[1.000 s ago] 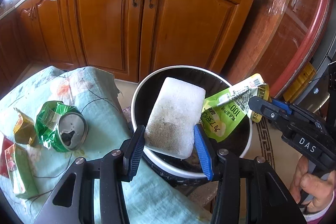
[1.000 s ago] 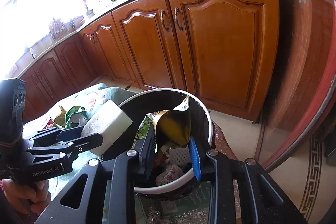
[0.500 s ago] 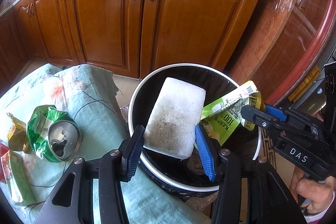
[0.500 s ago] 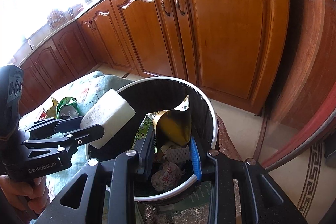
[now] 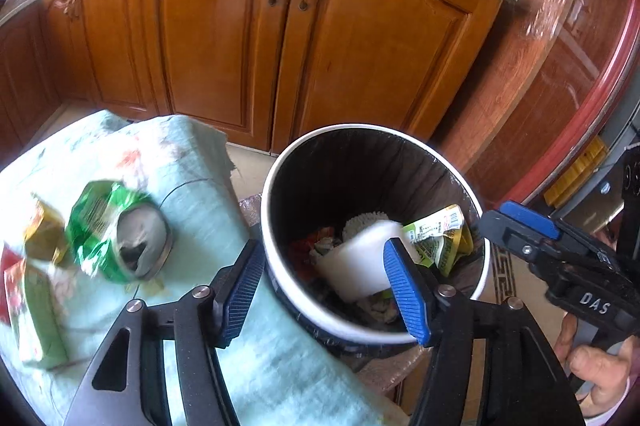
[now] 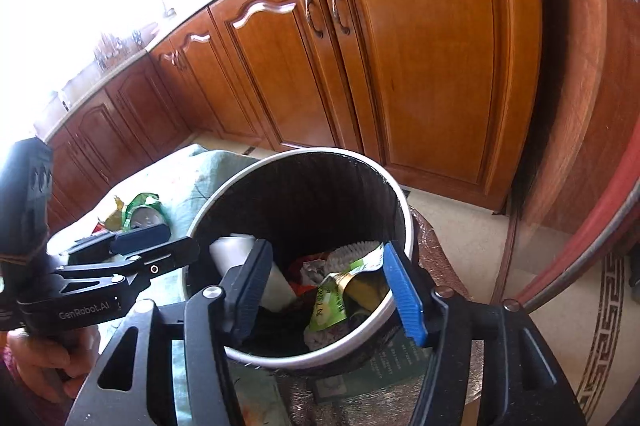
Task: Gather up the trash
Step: 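Move both open grippers from the bin back toward the table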
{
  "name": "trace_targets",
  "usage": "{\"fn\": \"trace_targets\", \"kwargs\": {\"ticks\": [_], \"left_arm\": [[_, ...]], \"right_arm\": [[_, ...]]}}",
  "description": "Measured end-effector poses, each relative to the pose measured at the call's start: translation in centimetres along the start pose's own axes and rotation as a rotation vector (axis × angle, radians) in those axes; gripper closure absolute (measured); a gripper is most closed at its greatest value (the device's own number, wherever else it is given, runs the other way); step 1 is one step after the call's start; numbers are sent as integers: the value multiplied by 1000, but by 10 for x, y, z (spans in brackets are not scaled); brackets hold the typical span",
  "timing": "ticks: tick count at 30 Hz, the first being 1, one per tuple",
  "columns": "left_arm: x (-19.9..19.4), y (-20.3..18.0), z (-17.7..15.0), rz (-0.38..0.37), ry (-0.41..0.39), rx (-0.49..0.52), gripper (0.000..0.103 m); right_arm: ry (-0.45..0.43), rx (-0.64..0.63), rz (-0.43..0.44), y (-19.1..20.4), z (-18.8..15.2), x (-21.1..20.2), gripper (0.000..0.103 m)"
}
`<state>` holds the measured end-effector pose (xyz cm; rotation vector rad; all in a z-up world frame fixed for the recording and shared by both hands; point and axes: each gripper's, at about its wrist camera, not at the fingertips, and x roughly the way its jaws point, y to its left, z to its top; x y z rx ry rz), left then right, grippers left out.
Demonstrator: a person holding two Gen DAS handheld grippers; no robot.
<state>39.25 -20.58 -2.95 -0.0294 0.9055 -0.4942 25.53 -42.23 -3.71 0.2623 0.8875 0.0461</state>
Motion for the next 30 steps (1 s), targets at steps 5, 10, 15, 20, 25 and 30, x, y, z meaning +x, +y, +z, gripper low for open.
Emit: {"fn": "trace_targets", "kwargs": {"ticks": [5, 10, 15, 20, 25, 30], "left_arm": [[-30, 17, -29, -1, -43, -53, 39], [-67, 37, -61, 31, -88, -106, 37], [-100, 64, -92, 71, -112, -173, 37], [-128, 94, -113, 114, -126, -239, 37], [-146, 116, -125, 151, -133, -294, 36], [-150, 132, -133, 173, -126, -332, 36]], "right_arm": [[-70, 50, 52, 7, -16, -20, 27], [-77, 62, 115, 31, -31, -28, 27], [-62, 51, 185, 63, -45, -27, 24], [-11, -6, 229, 99, -57, -15, 23], [26, 9, 263, 122, -68, 1, 22], [24, -72, 245, 148, -71, 8, 22]]}}
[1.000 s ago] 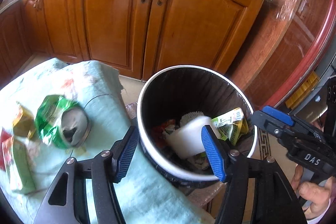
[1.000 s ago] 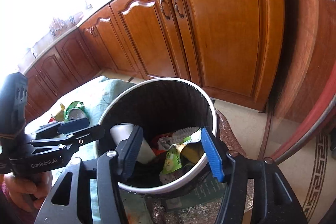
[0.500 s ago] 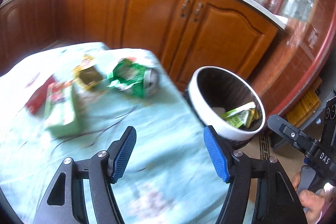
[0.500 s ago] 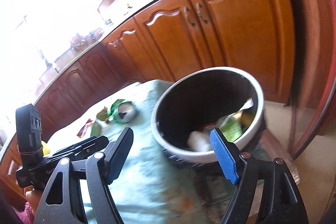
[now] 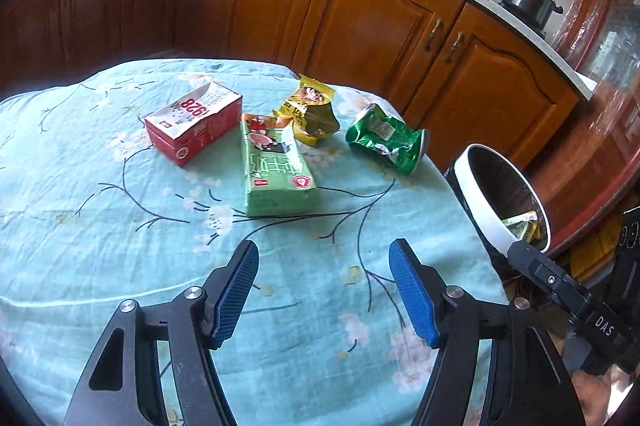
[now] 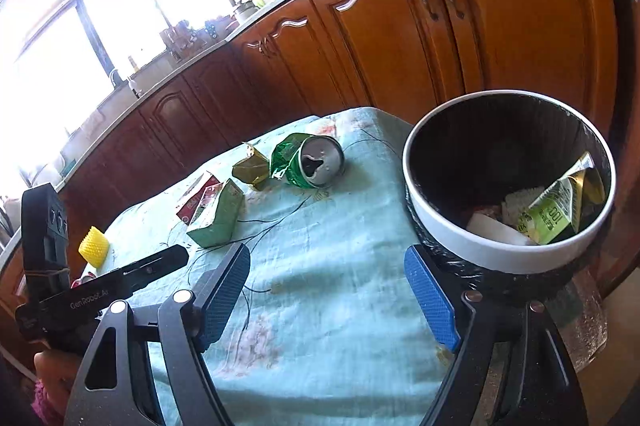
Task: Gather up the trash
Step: 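Move both open grippers from the bin back toward the table, then grasp the green milk carton with the left gripper while the right grasps the crushed green can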
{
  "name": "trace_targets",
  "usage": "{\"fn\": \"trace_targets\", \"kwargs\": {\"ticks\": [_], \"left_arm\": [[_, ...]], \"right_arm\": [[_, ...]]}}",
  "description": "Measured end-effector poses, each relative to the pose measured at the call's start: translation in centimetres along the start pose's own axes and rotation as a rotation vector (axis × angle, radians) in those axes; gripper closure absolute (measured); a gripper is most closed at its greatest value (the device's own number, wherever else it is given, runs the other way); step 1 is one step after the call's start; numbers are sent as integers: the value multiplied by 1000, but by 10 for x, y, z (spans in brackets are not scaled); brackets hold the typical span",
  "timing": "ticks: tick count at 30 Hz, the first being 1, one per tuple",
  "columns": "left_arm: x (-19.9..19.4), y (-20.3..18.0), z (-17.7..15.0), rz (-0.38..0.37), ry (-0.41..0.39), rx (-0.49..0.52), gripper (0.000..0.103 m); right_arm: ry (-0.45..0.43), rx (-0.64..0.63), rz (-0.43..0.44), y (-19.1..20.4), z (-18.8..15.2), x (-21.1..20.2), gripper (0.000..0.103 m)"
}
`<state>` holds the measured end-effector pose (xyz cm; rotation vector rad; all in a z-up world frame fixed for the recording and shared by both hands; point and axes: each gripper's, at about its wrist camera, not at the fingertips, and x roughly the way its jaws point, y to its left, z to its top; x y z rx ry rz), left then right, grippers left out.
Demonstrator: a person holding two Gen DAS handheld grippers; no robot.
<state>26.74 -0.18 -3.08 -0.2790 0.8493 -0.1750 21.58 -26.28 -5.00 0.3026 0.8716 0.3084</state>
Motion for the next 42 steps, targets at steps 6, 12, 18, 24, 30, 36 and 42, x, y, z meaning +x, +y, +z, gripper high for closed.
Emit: {"fn": "trace_targets", "kwargs": {"ticks": [6, 12, 18, 24, 30, 36, 42], "left_arm": [[5, 12, 7, 16, 8, -25, 35], [16, 15, 22, 49, 0, -30, 33], [43, 20, 43, 95, 12, -37, 32], [71, 17, 60, 135, 31, -14, 32], [91, 15, 60, 130, 59, 15, 51], [83, 15, 52, 85, 38, 28, 55], [58, 9, 35, 25, 19, 40, 56]], "right_arm": [[95, -24, 28, 10, 10, 27, 22], [48, 16, 28, 11, 39, 46, 22], [23, 39, -18, 16, 62, 83, 38], [47, 80, -84, 9, 71, 123, 59], [47, 88, -102, 0, 71, 128, 86], [45, 86, -66, -6, 62, 105, 88], [33, 58, -30, -4, 49, 66, 88]]}}
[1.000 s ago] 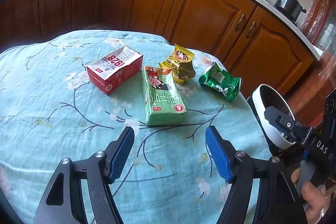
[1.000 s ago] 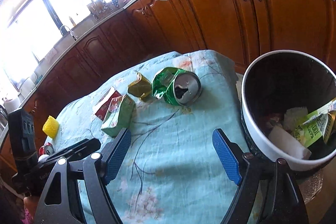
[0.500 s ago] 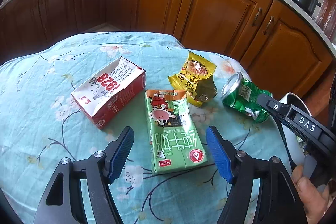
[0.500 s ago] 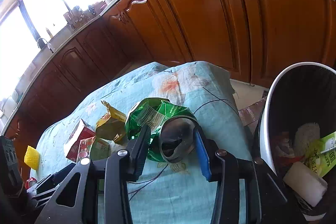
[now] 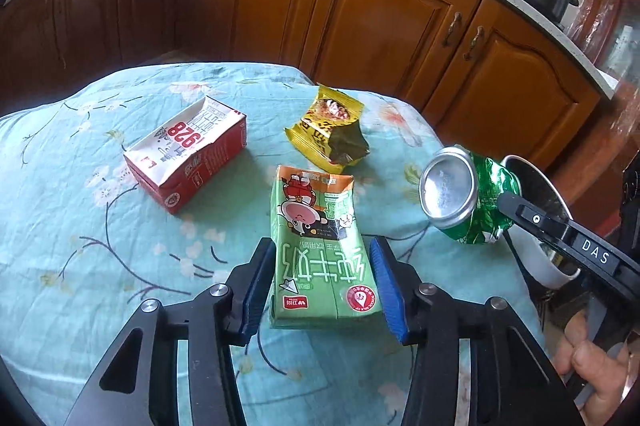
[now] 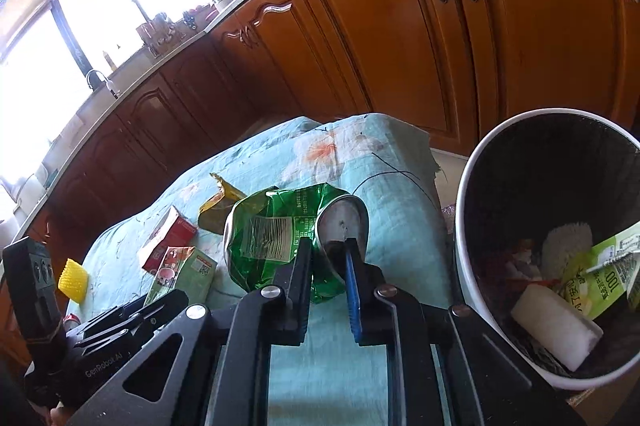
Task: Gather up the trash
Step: 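Grasp the green milk carton with the left gripper while the right grasps the crushed green can, then carry the carton and can over the bin and open both grippers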
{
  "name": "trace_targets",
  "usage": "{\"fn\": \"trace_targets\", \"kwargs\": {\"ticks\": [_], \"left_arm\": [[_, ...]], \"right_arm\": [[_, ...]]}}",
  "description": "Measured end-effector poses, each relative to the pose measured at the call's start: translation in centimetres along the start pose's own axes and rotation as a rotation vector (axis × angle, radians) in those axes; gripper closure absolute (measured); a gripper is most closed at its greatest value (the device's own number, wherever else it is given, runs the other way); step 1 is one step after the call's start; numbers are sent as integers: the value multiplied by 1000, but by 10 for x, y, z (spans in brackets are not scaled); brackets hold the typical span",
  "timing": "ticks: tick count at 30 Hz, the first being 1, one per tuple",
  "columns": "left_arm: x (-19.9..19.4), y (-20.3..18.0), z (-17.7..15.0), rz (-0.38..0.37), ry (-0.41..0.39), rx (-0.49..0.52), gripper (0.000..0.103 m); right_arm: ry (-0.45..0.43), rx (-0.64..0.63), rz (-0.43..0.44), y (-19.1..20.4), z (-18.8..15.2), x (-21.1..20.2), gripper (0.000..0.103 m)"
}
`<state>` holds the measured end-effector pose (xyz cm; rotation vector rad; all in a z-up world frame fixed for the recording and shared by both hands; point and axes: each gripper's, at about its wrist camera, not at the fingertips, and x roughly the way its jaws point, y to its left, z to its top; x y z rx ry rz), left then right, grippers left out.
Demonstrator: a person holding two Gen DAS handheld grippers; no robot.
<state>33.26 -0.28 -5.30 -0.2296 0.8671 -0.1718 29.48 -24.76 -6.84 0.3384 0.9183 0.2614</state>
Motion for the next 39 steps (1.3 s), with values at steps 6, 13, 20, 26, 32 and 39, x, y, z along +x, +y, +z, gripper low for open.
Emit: {"fn": "trace_targets", "kwargs": {"ticks": [6, 13, 20, 26, 32, 39], "left_arm": [[-22, -19, -18, -53, -8, 46, 56], [-40, -41, -37, -84, -1, 109, 57], [-53, -58, -46, -110, 3, 133, 57], [-57, -78, -48, -141, 8, 164, 57], [-56, -100, -49, -166, 12, 198, 57], [-54, -122, -41, -194, 6, 228, 57]], "right_arm": [[-15, -6, 19, -6, -17, -37, 88], [-33, 17, 14, -20, -35, -68, 88], [-59, 46, 5, -32, -46, -92, 88], [-80, 73, -13, -44, -52, -110, 88], [-104, 94, -39, -62, -54, -128, 88], [-139, 123, -75, -81, -50, -143, 88]]}}
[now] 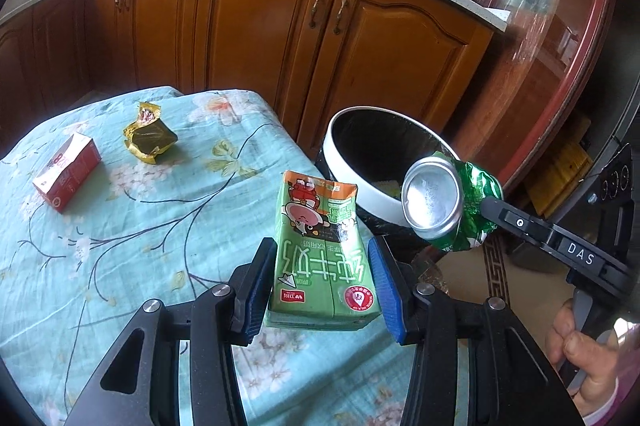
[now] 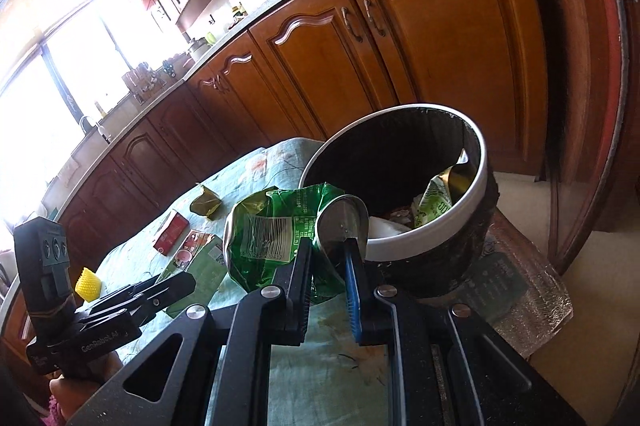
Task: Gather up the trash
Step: 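Carry the carton and can over the bin and open both grippers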
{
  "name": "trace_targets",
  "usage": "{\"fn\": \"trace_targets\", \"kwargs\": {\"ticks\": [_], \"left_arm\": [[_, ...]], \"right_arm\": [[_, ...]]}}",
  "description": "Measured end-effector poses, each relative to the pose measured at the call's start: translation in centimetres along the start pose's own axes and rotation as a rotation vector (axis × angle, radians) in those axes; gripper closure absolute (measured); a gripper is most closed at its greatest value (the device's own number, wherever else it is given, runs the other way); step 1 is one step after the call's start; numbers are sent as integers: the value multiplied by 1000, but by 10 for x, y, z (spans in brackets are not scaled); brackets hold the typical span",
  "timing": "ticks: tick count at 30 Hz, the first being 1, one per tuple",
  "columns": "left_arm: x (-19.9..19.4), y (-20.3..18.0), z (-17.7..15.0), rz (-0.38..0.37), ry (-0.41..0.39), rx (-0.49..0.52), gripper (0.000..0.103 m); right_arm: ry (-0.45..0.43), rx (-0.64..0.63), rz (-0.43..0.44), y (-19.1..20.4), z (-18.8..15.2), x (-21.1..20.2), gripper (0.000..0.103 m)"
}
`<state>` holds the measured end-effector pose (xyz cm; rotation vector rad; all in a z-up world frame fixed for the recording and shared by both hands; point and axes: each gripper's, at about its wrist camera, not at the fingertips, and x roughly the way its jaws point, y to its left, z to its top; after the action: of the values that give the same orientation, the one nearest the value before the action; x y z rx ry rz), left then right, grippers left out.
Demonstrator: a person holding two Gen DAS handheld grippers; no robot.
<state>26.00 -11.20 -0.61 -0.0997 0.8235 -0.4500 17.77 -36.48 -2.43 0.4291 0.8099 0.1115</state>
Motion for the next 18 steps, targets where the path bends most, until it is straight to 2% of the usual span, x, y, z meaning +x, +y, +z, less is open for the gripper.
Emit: {"fn": "trace_targets", "kwargs": {"ticks": [18], "left_arm": [[32, -33, 33, -44, 1, 62, 57]], "right_arm": [[-30, 16, -63, -38, 21, 0, 88]]}}
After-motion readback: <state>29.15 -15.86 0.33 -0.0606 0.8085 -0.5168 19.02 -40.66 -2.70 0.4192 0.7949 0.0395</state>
